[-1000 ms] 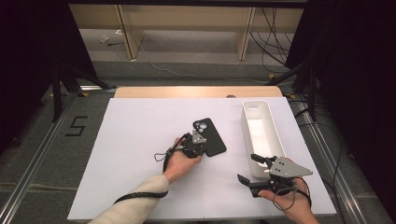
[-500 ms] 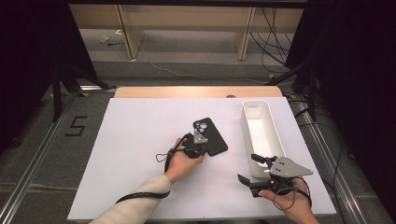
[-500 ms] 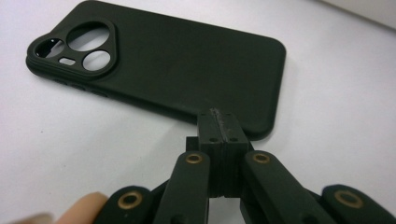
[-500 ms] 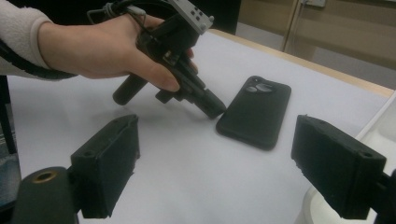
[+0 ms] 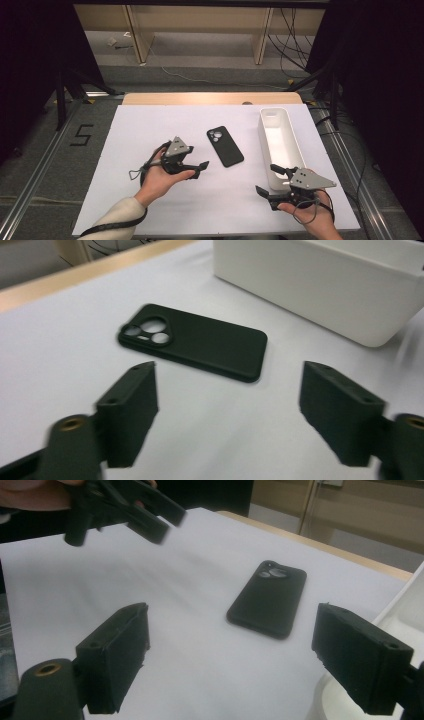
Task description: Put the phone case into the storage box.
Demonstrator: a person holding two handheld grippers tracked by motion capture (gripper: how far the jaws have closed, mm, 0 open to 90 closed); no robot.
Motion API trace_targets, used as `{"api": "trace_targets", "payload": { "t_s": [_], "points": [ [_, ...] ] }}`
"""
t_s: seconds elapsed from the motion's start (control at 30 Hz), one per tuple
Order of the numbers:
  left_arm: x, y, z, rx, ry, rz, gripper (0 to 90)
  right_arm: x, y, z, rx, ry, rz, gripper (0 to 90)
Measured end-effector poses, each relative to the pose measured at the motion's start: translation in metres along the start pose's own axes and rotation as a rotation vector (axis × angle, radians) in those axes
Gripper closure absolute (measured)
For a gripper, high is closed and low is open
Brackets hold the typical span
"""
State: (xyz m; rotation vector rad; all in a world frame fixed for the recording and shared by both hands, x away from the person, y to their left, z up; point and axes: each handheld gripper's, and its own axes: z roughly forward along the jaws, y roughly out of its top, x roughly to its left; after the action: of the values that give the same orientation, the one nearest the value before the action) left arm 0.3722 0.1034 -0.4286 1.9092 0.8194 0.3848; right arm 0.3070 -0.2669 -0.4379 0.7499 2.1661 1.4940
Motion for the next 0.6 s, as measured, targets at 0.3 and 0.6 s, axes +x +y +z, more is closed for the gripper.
{"api": "trace_targets", "payload": {
  "t_s": [0.3, 0.6],
  "points": [
    [-0.001, -0.021, -0.048, -0.044, 0.043, -0.003, 0.0, -0.001, 0.001, -0.002, -0.001, -0.020, 0.002, 16.4],
    [0.004, -0.038, -0.071, -0.060, 0.045, -0.014, 0.0, -0.002, 0.001, -0.002, -0.003, -0.029, 0.008, 16.2]
  ]
}}
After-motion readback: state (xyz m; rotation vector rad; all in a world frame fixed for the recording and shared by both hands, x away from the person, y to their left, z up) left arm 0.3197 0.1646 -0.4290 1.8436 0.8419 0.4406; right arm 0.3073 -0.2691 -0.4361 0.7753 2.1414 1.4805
